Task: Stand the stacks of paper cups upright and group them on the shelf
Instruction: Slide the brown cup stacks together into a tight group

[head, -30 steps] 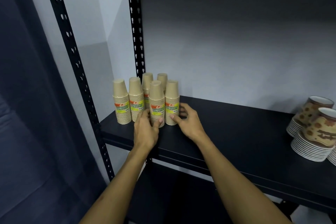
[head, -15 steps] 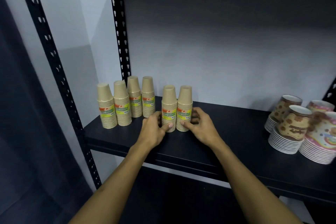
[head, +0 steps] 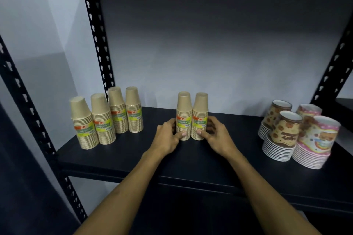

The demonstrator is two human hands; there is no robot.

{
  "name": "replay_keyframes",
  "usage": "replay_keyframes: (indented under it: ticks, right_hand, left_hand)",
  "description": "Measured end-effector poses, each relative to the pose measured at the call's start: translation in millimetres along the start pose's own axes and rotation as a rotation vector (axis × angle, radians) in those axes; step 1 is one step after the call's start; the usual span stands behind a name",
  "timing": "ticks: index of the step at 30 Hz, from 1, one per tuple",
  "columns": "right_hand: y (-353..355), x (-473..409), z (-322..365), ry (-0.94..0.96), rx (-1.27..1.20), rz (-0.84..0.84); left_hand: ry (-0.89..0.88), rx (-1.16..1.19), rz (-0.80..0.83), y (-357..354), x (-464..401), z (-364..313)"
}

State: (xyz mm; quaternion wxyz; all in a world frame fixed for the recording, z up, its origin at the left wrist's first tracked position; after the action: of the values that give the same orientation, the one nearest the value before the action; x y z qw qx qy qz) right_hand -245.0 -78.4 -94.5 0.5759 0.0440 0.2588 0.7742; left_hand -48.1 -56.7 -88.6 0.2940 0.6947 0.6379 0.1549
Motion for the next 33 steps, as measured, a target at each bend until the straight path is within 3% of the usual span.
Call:
replay_keyframes:
  ticks: [26,33]
  right_hand:
    - [8,-67,-24,-0.105,0.179,-0.083]
    - [8,-75,-26,-0.121,0.199,-0.058]
  left_hand:
    - [0.042,-0.086,-0.031,-15,-87,20]
    - [0.068,-0.242,-0.054,-16,-97,28]
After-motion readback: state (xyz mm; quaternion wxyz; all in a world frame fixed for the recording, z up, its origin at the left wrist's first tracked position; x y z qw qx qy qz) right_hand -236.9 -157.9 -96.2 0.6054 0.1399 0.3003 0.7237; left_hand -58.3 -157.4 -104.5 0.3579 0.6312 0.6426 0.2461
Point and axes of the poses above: each hand's wrist, its own x-axis away from the middle knuckle, its own y-axis out of the back of the hand, z = x × y, the point moved 1 cm from there along -x, towards the middle knuckle, and after that the axes turned 11 degrees about z, right-handed, at the moved point
